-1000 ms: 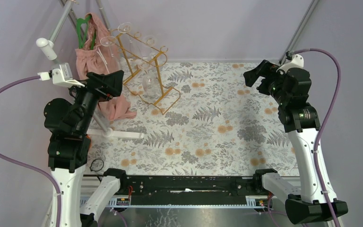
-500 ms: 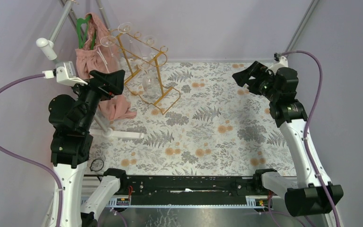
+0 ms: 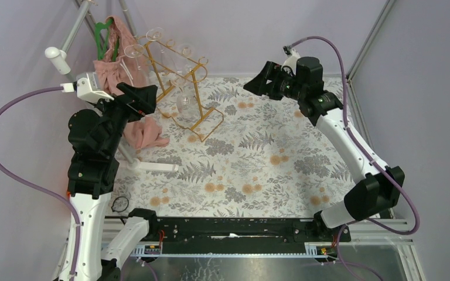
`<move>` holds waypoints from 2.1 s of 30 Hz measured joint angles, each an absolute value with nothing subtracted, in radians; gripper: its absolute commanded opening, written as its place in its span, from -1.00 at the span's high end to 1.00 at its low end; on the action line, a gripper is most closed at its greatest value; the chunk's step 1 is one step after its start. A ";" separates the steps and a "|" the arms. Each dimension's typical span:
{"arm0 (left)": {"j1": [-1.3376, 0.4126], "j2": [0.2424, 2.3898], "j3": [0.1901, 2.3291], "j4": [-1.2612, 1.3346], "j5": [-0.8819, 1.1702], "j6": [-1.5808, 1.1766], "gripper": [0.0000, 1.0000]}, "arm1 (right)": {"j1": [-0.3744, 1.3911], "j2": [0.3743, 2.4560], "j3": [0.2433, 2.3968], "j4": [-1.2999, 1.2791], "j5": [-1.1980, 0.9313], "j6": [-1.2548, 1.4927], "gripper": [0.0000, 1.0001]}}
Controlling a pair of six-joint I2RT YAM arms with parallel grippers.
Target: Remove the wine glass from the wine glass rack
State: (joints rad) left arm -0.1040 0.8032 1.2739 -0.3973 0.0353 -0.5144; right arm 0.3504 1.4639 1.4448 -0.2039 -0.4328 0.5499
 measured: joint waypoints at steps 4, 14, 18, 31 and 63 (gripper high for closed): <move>-0.104 0.803 1.272 -0.397 0.025 -0.514 -0.97 | 0.369 1.548 1.524 -0.158 -0.470 0.582 -0.56; -0.104 0.810 1.257 -0.395 0.022 -0.514 -0.97 | 0.458 1.766 1.731 -0.143 -0.525 0.635 -0.47; -0.104 0.814 1.252 -0.395 0.022 -0.514 -0.97 | 0.484 1.831 1.788 -0.136 -0.550 0.670 -0.44; -0.104 0.801 1.241 -0.395 0.006 -0.504 -0.97 | 0.523 1.954 1.938 -0.094 -0.596 0.754 -0.34; -0.104 0.793 1.227 -0.397 -0.035 -0.476 -0.97 | 0.552 2.075 1.981 0.083 -0.615 0.945 0.26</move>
State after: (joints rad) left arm -0.1040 0.7925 1.2266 -0.3965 -0.0349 -0.4759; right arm 0.5518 2.0750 1.9808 0.0830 -0.6151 0.9451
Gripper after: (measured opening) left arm 0.987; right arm 0.395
